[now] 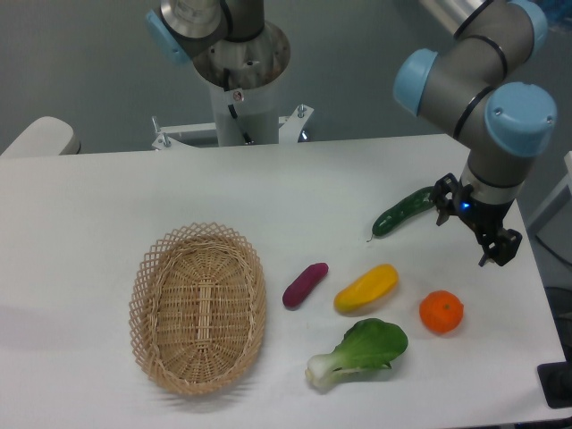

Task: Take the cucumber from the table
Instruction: 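Move the gripper over the green cucumber and lower toward it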

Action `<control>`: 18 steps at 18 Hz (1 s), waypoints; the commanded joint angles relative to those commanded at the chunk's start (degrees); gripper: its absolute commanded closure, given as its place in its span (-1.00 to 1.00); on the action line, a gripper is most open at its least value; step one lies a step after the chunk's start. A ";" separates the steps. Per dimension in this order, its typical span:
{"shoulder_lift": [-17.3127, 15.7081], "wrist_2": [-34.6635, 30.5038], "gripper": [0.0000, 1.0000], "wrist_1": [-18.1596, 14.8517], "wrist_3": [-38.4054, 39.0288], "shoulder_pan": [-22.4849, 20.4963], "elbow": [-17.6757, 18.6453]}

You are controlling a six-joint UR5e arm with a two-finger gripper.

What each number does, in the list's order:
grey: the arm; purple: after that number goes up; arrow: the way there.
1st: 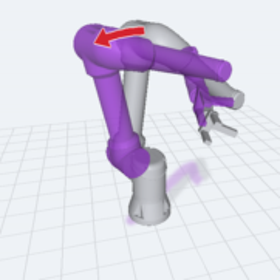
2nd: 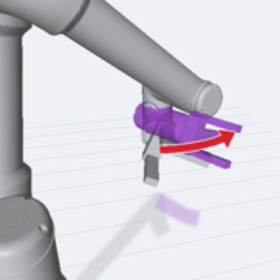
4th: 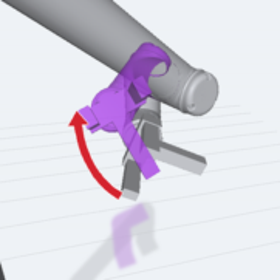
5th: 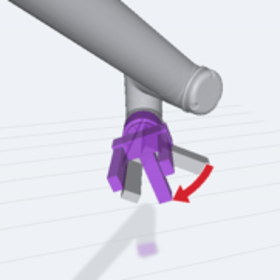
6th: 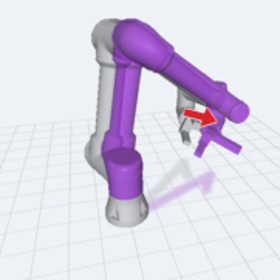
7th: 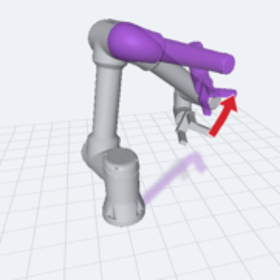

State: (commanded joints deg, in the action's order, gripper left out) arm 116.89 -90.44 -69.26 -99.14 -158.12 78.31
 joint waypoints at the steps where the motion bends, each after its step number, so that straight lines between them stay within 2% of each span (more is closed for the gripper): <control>1: 0.00 0.35 -1.00 0.26 0.00 0.00 0.61; 4: -0.09 -0.26 -1.00 0.18 0.26 0.00 0.96; 11: -0.96 -0.27 -1.00 1.58 1.23 -1.66 8.78; 18: -1.84 -0.88 -1.00 9.31 -0.09 -4.47 17.13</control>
State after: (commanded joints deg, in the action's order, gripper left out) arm 115.05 -91.32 -59.95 -99.23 -162.59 95.44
